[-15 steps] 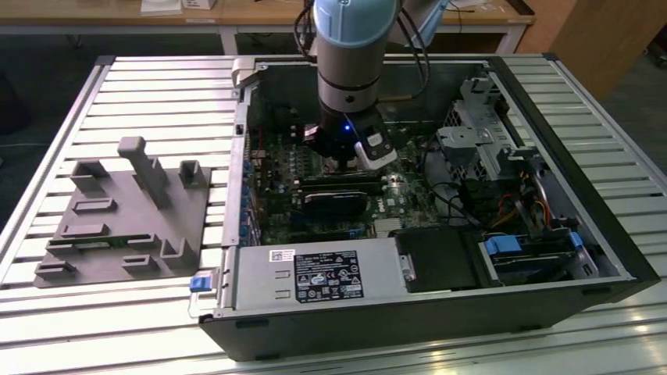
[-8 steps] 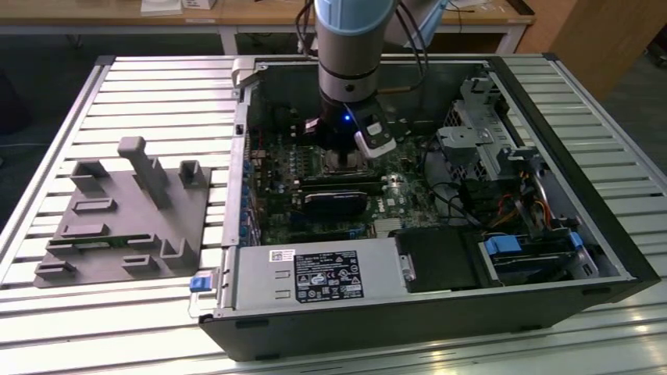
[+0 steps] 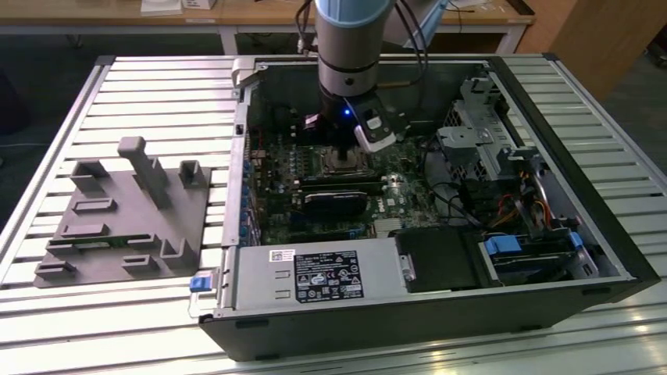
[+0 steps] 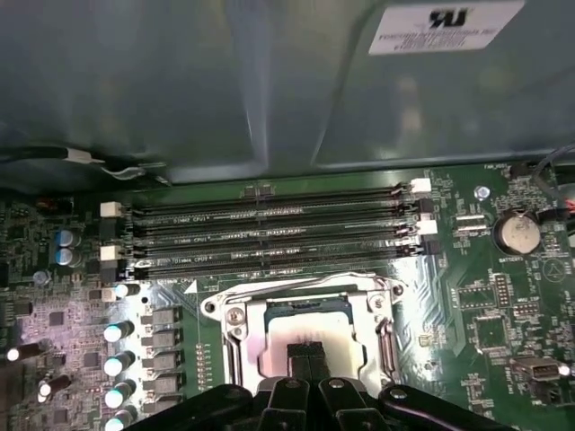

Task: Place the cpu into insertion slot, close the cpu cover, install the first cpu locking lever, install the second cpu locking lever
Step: 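Install the second cpu locking lever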

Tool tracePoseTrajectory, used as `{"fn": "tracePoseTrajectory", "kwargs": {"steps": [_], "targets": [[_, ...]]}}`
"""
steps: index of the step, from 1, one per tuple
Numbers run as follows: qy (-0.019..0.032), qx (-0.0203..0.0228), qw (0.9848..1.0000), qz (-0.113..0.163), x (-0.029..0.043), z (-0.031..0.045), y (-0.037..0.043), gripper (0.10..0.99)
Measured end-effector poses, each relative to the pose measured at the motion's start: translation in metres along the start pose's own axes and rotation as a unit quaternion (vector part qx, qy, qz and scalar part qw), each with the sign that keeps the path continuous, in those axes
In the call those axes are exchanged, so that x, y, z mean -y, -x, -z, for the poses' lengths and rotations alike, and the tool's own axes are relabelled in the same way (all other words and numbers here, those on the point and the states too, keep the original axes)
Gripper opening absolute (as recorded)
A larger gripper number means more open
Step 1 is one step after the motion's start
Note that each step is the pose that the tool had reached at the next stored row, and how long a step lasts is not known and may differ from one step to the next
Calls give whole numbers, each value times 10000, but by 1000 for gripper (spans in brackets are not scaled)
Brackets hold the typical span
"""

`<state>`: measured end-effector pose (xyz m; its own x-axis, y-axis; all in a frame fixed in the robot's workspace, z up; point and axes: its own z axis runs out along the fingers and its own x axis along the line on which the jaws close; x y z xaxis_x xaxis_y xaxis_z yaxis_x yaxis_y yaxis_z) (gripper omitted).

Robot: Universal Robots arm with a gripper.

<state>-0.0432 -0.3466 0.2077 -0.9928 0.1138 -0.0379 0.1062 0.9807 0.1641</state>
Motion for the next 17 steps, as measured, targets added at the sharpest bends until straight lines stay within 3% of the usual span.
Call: {"fn": "tracePoseTrajectory", "kwargs": {"steps": [9, 17], "targets": [[-20, 15, 10000, 3, -42, 242, 9, 106], [-24, 21, 10000, 4, -45, 259, 10, 106]]}}
